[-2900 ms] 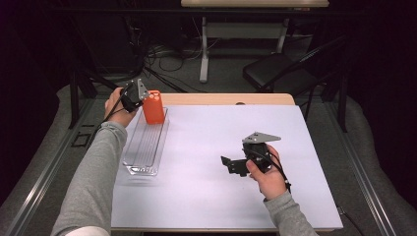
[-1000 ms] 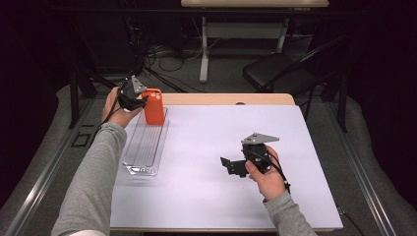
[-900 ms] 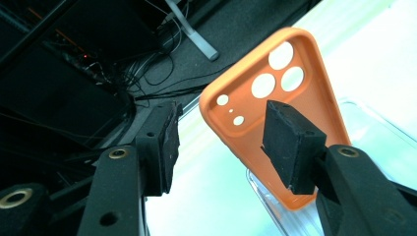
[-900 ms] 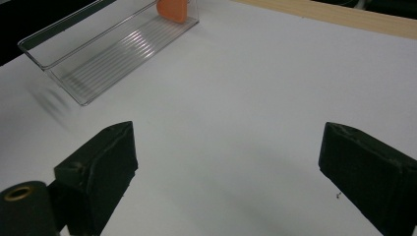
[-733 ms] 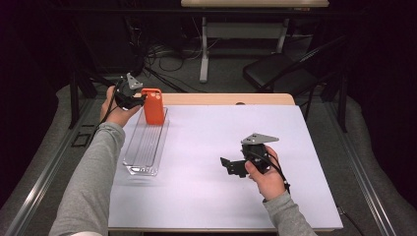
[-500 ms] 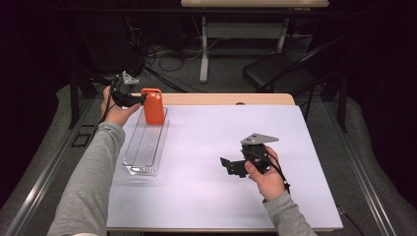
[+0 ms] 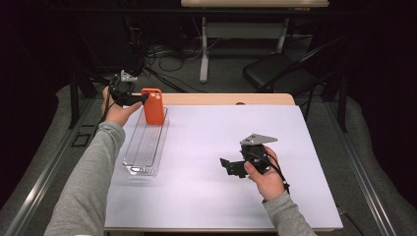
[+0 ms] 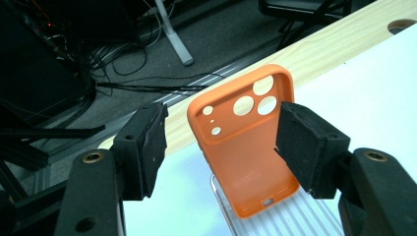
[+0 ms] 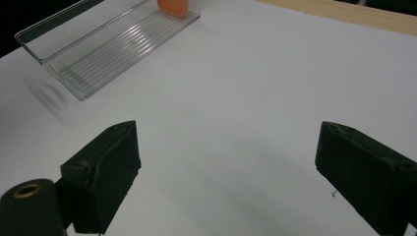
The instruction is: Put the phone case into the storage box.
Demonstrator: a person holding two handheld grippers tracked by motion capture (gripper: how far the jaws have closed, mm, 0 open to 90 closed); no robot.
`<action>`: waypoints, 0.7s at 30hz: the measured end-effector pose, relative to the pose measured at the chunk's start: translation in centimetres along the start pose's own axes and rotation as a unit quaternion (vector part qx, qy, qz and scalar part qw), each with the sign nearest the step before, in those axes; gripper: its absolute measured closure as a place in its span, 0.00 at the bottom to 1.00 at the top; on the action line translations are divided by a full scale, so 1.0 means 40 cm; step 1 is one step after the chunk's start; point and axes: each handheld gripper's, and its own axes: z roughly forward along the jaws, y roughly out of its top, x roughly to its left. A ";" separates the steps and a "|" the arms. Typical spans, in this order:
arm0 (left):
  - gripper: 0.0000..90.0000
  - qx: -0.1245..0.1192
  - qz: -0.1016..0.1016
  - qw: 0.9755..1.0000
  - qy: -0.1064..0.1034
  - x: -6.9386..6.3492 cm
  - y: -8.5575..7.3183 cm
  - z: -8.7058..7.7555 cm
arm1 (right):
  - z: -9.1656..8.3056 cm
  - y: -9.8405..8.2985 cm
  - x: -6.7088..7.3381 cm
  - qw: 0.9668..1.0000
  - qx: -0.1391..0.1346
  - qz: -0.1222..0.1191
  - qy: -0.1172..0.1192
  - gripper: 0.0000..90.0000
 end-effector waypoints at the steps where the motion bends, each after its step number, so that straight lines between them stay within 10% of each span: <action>1: 0.40 0.000 -0.001 1.000 0.000 0.001 0.000 -0.001 | 0.001 -0.001 0.001 1.000 0.000 0.001 0.001 0.11; 21: 0.39 -0.016 -0.014 0.999 -0.038 -0.026 0.019 -0.032 | 0.007 -0.005 -0.001 1.000 0.006 0.003 0.005 0.16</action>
